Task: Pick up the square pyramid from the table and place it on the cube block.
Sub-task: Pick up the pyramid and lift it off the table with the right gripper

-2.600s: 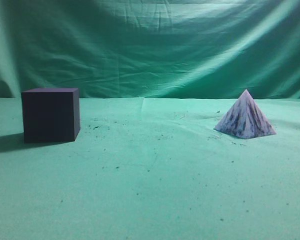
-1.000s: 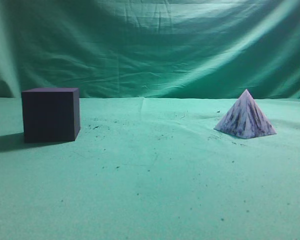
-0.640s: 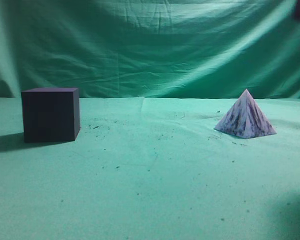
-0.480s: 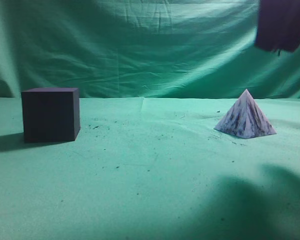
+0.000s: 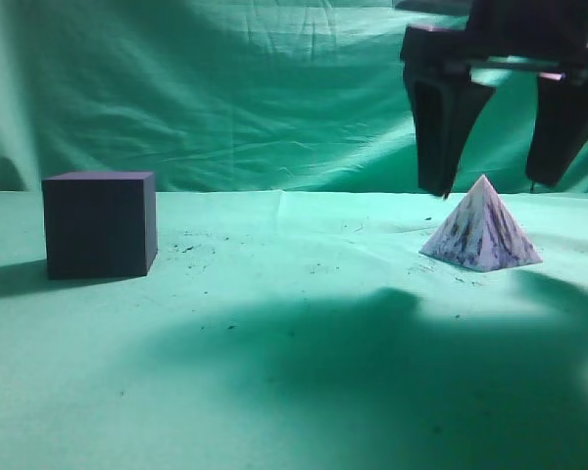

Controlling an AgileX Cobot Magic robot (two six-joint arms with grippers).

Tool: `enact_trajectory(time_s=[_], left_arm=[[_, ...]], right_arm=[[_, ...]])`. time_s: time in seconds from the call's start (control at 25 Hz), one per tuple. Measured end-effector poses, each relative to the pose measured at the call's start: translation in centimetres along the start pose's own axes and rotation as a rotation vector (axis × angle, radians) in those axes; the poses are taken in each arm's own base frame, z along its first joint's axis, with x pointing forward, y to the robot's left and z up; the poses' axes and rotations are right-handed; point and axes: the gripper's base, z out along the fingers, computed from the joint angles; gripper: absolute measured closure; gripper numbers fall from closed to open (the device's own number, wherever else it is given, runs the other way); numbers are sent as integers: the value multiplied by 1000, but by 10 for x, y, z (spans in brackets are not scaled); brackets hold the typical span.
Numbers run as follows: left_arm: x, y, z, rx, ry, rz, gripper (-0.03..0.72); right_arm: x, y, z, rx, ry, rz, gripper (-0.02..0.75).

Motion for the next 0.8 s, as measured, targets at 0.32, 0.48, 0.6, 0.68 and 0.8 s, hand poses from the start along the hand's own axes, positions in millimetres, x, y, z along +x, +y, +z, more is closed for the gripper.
enact_trajectory(time_s=[0.32, 0.48, 0.6, 0.68, 0.8], left_arm=[[0, 0, 0, 0, 0, 0, 688], [0, 0, 0, 0, 0, 0, 688], [0, 0, 0, 0, 0, 0, 688], [0, 0, 0, 0, 0, 0, 688], [0, 0, 0, 0, 0, 0, 688]], right_arm=[[-1, -1, 25, 16, 25, -10, 178], [-2, -1, 26, 30, 23, -22, 281], [-3, -2, 26, 39, 28, 1, 340], [-3, -3, 25, 47, 34, 19, 377], [-5, -4, 22, 59, 42, 36, 377]])
